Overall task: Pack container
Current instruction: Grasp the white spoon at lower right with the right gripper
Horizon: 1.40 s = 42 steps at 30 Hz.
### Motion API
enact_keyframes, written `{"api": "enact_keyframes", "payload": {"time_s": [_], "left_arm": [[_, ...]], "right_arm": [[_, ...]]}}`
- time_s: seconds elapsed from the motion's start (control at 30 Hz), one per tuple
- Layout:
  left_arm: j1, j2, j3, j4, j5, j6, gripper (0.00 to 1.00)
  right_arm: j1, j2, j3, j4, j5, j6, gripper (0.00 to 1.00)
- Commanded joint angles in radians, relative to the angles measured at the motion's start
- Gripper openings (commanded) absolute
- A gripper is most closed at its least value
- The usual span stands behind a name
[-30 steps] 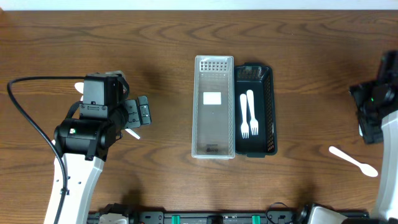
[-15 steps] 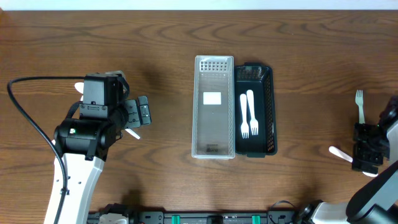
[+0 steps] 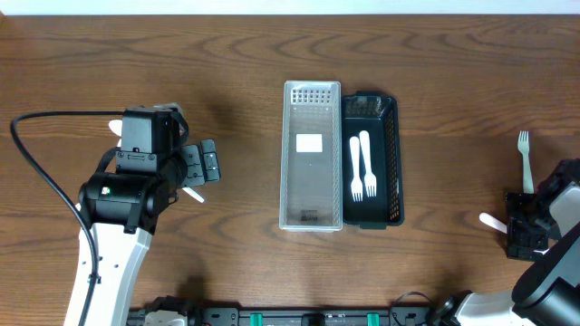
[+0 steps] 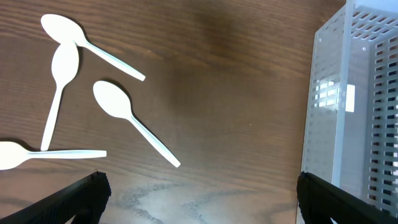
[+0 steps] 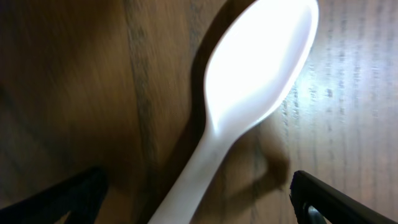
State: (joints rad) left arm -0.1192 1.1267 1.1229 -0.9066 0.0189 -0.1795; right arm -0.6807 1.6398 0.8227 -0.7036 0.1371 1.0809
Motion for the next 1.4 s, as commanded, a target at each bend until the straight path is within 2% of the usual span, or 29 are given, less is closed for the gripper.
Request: {"api": "enact_keyframes", "payload": {"time_s": [0.0,0.17,0.33,0.43,0.5,0.57,0.7,0.97,1.23,1.37], "left_arm": [[0.005,0.001,0.026,-0.005,-0.011,0.010,0.98],[0.005,0.001,0.026,-0.013,-0.011,0.010,0.98],[0.005,0.001,0.026,-0.013,-0.011,0.010,0.98],[0.005,0.001,0.026,-0.013,-0.011,0.010,0.98],[0.005,0.001,0.026,-0.013,-0.011,0.010,0.98],[0.005,0.001,0.026,-0.013,-0.011,0.010,0.98],[0.005,0.001,0.026,-0.013,-0.011,0.010,0.98],[0.005,0.001,0.026,-0.013,-0.011,0.010,0.98],[0.005,0.001,0.026,-0.013,-0.011,0.010,0.98],[0.005,0.001,0.026,-0.013,-0.011,0.011,0.98]], "right_arm": [[-0.006,0.011,-0.029,0.011,0.031,-0.024,0.96],[-0.006,0.011,-0.041,0.008,0.031,-0.024,0.89],[-0.006,0.011,-0.045,0.006,0.031,-0.024,0.68],[-0.006,0.011,-0.045,0.001,0.031,-0.024,0.51],[-0.006,0.011,-0.045,-0.004,0.031,-0.024,0.45],[-0.006,0.011,-0.045,-0.010,0.031,-0.024,0.44],[-0.006,0.011,-0.045,-0.025,0.031,-0.024,0.35],[-0.006,0.011,-0.045,-0.040,0.031,-0.025,0.24],[-0.006,0.011,-0.045,-0.049,0.029,-0.083,0.23],[-0.006,0.011,-0.045,-0.051,0.027,-0.095,0.17]]}}
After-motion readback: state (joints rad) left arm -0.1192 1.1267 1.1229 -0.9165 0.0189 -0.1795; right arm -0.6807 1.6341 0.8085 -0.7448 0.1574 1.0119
